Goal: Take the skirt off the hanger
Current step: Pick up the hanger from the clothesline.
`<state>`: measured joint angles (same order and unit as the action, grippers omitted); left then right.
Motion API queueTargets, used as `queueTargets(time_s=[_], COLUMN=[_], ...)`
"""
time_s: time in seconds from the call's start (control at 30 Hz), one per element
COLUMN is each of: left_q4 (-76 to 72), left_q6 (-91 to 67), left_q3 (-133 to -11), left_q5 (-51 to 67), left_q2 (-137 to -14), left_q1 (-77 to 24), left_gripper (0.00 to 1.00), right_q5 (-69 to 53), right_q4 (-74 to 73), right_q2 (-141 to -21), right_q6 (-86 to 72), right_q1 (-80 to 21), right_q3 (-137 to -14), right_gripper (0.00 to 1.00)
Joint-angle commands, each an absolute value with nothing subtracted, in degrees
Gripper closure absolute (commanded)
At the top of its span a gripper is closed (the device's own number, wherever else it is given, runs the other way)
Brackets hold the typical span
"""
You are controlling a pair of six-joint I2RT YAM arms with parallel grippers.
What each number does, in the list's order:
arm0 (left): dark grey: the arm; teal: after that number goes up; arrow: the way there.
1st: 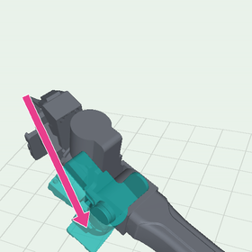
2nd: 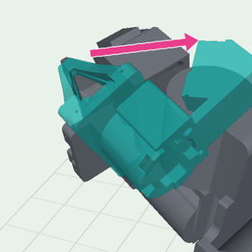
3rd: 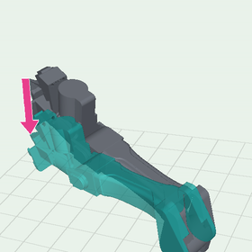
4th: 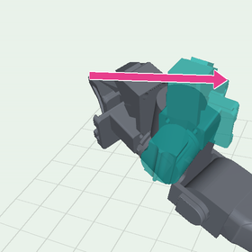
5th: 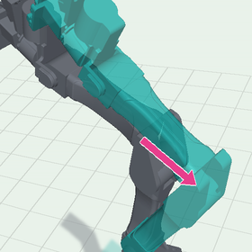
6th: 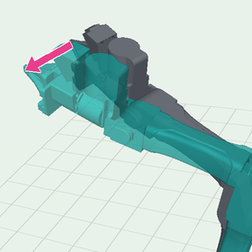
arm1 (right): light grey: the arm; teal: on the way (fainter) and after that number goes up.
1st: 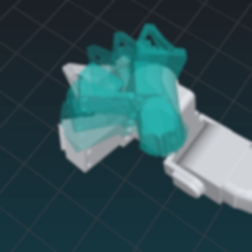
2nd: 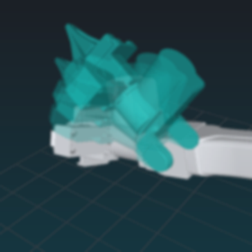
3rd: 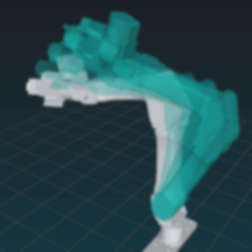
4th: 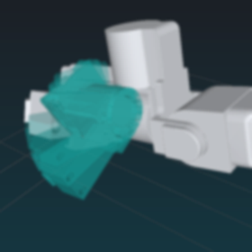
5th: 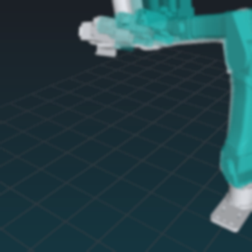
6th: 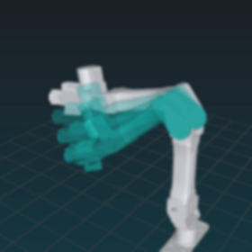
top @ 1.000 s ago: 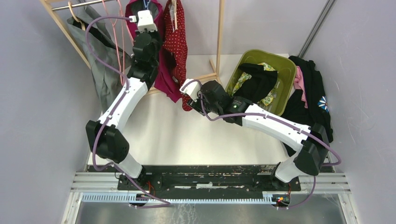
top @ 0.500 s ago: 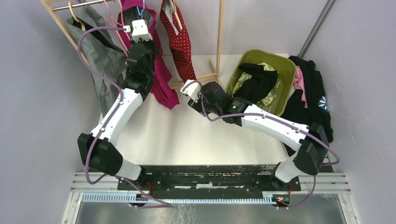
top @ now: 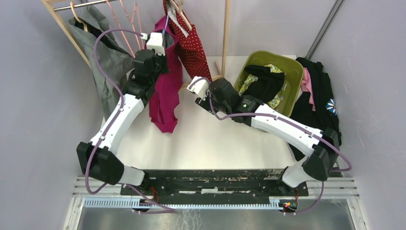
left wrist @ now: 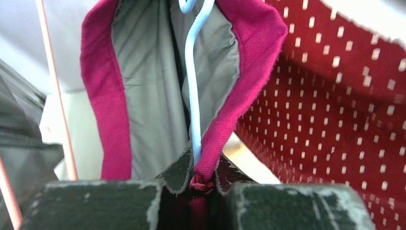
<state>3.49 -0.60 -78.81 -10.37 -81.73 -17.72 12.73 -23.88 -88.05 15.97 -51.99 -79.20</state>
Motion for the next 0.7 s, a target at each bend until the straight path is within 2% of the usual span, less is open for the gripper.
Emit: queueTargets(time_s=[0.0,0.3,0.67], left_q4=[6.9,23.3,39.1], left_q6=[-1.1,3.6,8.7], left_q3=[-78.9,-78.6,-80.8], left_q5=[-4.8,-2.6,7.7], left_q2=[-72.3,-62.2,-51.1], left_q1=[-17.7,-17.6,-17.7], left_gripper=[0.97,0.97,0.97], right_q5=[10.6,10.5,10.1], right_q4=[-26.2,-29.5,-29.7], right_q2=[-82.3,-78.5,-78.6], right_q6=[18.6,22.0,23.0], right_q1=[-51.9,-51.9,-51.9], right_q3=[-85.2,-88.9,-91.4], right_gripper=[0.45,0.45,0.47])
